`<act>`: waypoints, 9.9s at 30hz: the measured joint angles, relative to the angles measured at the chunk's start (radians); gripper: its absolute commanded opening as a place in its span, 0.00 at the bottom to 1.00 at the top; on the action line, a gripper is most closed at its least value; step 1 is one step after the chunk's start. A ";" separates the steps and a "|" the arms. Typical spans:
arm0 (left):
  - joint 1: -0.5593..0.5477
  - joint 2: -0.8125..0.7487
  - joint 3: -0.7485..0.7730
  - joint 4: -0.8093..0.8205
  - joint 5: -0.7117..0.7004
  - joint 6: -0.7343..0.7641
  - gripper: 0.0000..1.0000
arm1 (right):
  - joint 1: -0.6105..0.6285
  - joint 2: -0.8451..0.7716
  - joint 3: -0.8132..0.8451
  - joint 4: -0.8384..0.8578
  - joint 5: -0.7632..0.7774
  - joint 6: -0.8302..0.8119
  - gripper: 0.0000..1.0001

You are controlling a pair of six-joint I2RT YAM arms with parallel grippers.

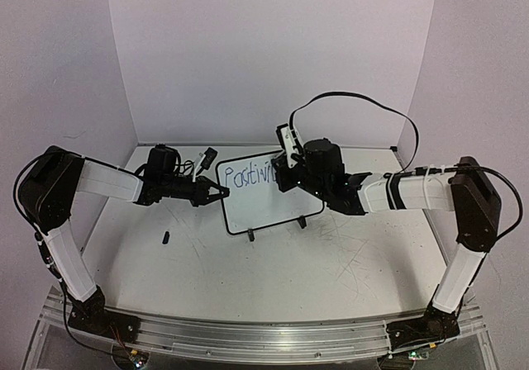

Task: Write a sentence on the whiteboard

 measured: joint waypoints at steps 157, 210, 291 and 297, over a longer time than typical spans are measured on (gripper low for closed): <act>-0.005 0.000 0.019 -0.045 -0.015 0.003 0.00 | -0.037 -0.044 -0.138 0.025 0.071 0.053 0.00; -0.012 0.000 0.021 -0.045 -0.031 0.006 0.00 | 0.060 -0.147 -0.136 -0.039 -0.113 -0.095 0.00; -0.033 -0.005 0.021 -0.042 -0.067 0.009 0.00 | 0.194 0.105 0.024 0.008 -0.026 -0.141 0.00; -0.034 -0.005 0.021 -0.042 -0.067 0.009 0.00 | 0.194 0.127 0.041 0.013 -0.026 -0.141 0.00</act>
